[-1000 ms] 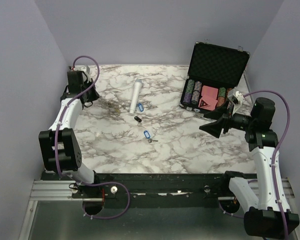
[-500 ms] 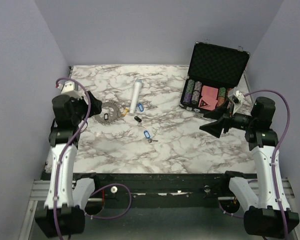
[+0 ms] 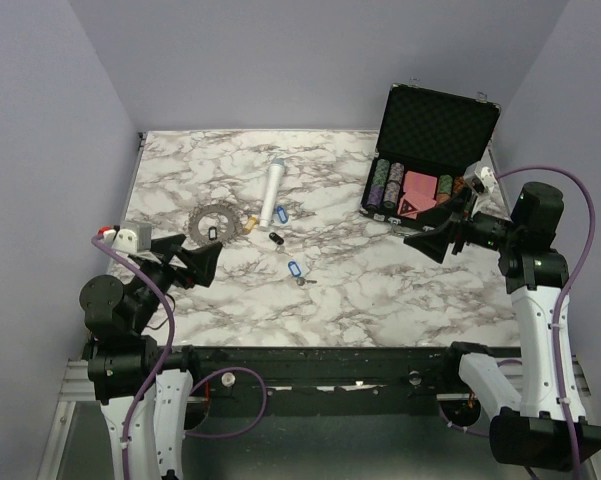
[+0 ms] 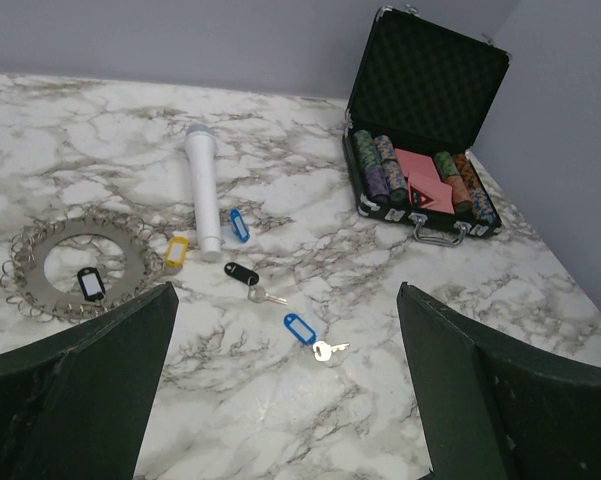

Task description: Put the keys on the keyring

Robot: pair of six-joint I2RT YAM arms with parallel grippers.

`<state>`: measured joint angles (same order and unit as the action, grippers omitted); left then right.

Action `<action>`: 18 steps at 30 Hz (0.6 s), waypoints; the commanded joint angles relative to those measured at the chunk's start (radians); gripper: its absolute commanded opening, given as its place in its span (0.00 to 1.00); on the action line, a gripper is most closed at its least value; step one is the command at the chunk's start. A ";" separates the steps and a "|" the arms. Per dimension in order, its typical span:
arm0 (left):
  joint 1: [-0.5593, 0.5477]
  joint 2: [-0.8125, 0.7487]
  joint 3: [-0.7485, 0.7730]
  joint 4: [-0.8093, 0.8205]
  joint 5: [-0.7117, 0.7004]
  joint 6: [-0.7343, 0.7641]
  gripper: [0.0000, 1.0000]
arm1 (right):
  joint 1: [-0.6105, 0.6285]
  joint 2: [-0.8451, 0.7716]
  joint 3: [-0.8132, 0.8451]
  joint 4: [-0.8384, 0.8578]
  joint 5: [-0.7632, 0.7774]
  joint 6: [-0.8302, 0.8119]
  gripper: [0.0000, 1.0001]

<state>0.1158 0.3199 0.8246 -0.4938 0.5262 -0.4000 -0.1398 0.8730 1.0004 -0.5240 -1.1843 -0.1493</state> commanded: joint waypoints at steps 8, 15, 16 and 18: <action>-0.019 -0.053 -0.008 -0.140 0.034 0.012 0.99 | -0.017 -0.065 -0.020 0.039 0.078 0.114 1.00; -0.019 -0.059 -0.001 -0.167 -0.025 -0.008 0.99 | -0.021 -0.075 -0.037 0.090 0.077 0.177 1.00; -0.019 -0.061 -0.004 -0.166 -0.029 -0.017 0.99 | -0.020 -0.071 -0.039 0.096 0.071 0.183 1.00; -0.019 -0.059 -0.004 -0.176 -0.034 -0.022 0.99 | -0.020 -0.062 -0.036 0.102 0.066 0.189 1.00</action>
<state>0.1005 0.2764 0.8223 -0.6376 0.5270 -0.3931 -0.1528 0.8017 0.9741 -0.4667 -1.1191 -0.0086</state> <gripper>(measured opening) 0.987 0.996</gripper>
